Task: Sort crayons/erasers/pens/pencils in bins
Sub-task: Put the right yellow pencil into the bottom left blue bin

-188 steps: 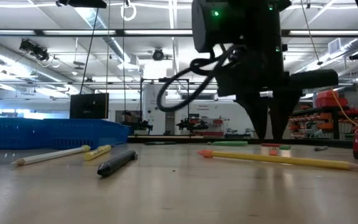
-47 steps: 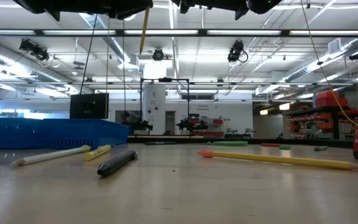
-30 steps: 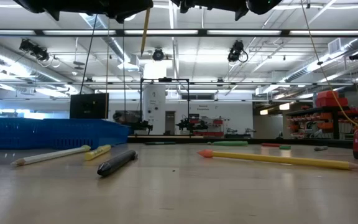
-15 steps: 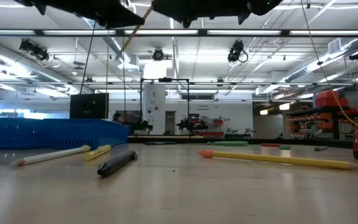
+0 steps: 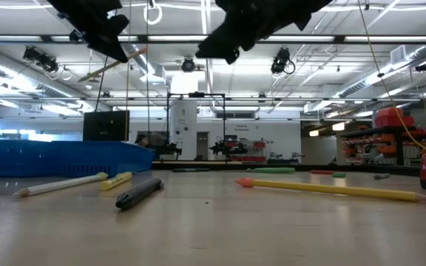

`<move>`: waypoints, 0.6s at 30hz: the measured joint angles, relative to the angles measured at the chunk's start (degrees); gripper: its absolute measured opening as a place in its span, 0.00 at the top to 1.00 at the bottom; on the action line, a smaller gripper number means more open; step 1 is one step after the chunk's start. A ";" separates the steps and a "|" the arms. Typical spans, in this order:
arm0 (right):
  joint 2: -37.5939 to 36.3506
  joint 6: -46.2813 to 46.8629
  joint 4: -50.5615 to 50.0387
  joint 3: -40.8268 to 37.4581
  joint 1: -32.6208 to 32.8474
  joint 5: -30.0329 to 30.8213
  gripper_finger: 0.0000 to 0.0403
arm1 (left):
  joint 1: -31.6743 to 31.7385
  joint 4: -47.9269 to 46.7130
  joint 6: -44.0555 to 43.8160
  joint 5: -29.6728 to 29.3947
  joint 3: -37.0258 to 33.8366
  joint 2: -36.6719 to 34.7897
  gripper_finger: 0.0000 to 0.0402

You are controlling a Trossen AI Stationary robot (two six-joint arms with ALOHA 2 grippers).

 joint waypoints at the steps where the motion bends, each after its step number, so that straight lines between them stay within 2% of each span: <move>1: 0.02 0.00 -0.82 -0.19 0.43 0.11 0.61 | 0.02 -0.78 -0.32 0.02 -0.16 -0.29 0.92; 7: 0.02 0.28 -1.47 -3.04 3.89 0.31 0.61 | -0.01 -2.84 -2.64 0.70 -1.81 -0.63 0.93; 9: 0.02 0.20 -1.57 -4.54 4.50 0.33 0.61 | 0.01 -7.45 -7.91 0.83 -2.01 -0.65 0.94; 12: 0.02 -0.01 -1.53 -6.85 4.70 0.37 0.61 | 0.02 -17.76 -20.41 0.78 -2.08 -0.62 0.94; 15: 0.03 -1.18 -1.74 -9.40 4.66 0.48 0.61 | -0.25 -25.46 -31.86 0.51 -2.26 -0.15 0.91; 18: 0.07 -2.72 -1.64 -10.98 4.39 0.53 0.61 | -1.94 -23.68 -34.16 -3.60 -6.47 -0.34 0.88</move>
